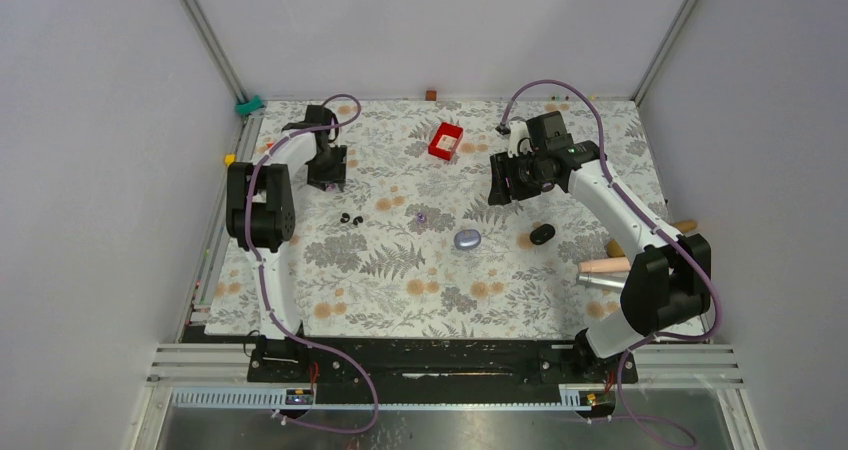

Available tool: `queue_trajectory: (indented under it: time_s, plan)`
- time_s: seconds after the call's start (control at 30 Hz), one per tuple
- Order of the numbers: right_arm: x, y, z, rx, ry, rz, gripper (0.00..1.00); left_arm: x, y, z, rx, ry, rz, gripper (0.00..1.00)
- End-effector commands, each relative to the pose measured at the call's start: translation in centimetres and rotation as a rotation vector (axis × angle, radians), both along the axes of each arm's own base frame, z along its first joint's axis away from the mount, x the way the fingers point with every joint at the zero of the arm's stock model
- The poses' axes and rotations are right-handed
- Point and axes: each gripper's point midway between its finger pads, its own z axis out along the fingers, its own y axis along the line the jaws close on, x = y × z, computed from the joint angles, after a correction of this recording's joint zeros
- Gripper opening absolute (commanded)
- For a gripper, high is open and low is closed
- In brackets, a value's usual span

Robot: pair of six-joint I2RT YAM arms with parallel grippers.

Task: Insert the wireless bluetooth earbuds into the charging case
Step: Pick up the right earbud from the corner of the board.

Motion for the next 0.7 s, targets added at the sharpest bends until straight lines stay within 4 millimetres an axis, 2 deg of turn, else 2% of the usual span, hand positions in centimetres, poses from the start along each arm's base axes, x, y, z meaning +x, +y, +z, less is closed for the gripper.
queue_trajectory:
  time_s: [0.0, 0.23, 0.4, 0.57, 0.63, 0.67]
  plan:
    - [-0.1, 0.3, 0.9, 0.037, -0.017, 0.003, 0.57, 0.3, 1.0, -1.2, 0.042, 0.017, 0.02, 0.46]
    - [-0.1, 0.4, 1.0, 0.038, -0.017, 0.005, 0.57, 0.4, 1.0, -0.7, 0.043, 0.008, 0.016, 0.23]
    - [0.0, 0.3, 1.2, 0.037, -0.025, 0.002, 0.57, 0.3, 0.7, 0.4, 0.052, -0.013, -0.003, 0.2]
    - [0.0, 0.1, 1.7, 0.032, -0.045, -0.004, 0.57, 0.0, -2.0, 2.2, 0.051, -0.047, -0.095, 0.19]
    - [0.1, -0.1, 2.0, 0.03, -0.059, -0.007, 0.57, -0.1, -3.9, 3.1, 0.064, -0.071, -0.153, 0.2]
    - [0.1, -0.2, 2.2, 0.026, -0.068, -0.009, 0.57, -0.3, -5.6, 3.5, 0.064, -0.083, -0.193, 0.2]
